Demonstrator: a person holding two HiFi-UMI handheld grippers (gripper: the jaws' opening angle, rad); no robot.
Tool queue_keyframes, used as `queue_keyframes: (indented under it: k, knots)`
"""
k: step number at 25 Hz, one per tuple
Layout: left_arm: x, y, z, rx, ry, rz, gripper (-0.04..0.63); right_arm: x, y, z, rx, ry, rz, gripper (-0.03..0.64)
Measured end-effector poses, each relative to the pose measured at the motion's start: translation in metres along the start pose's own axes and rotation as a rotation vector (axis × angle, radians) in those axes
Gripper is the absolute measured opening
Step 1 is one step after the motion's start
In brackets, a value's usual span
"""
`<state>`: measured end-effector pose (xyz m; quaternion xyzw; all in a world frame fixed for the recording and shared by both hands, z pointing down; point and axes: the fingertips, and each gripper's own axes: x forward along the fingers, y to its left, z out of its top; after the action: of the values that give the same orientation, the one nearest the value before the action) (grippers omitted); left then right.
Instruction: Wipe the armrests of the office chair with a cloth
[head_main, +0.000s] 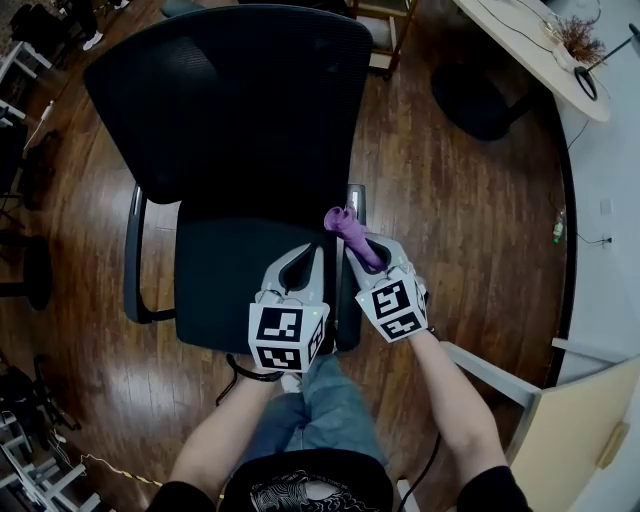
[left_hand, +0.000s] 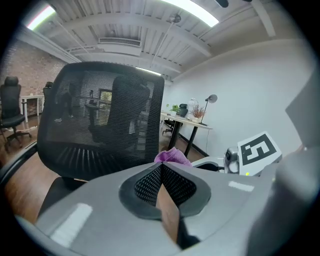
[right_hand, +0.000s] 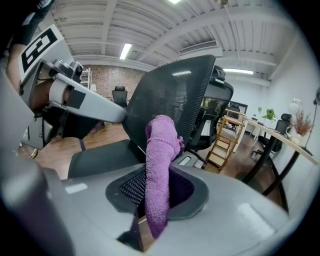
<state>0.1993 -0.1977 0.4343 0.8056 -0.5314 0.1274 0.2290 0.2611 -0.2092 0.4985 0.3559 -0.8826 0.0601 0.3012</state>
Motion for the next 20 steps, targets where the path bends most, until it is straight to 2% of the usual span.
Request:
queue_keyframes:
  k: [20]
  knots:
    - [-0.108,-0.030,-0.063,0.034,0.009,-0.052,0.003,-0.084,0.110,-0.035,0.040,0.010,-0.061,0.075]
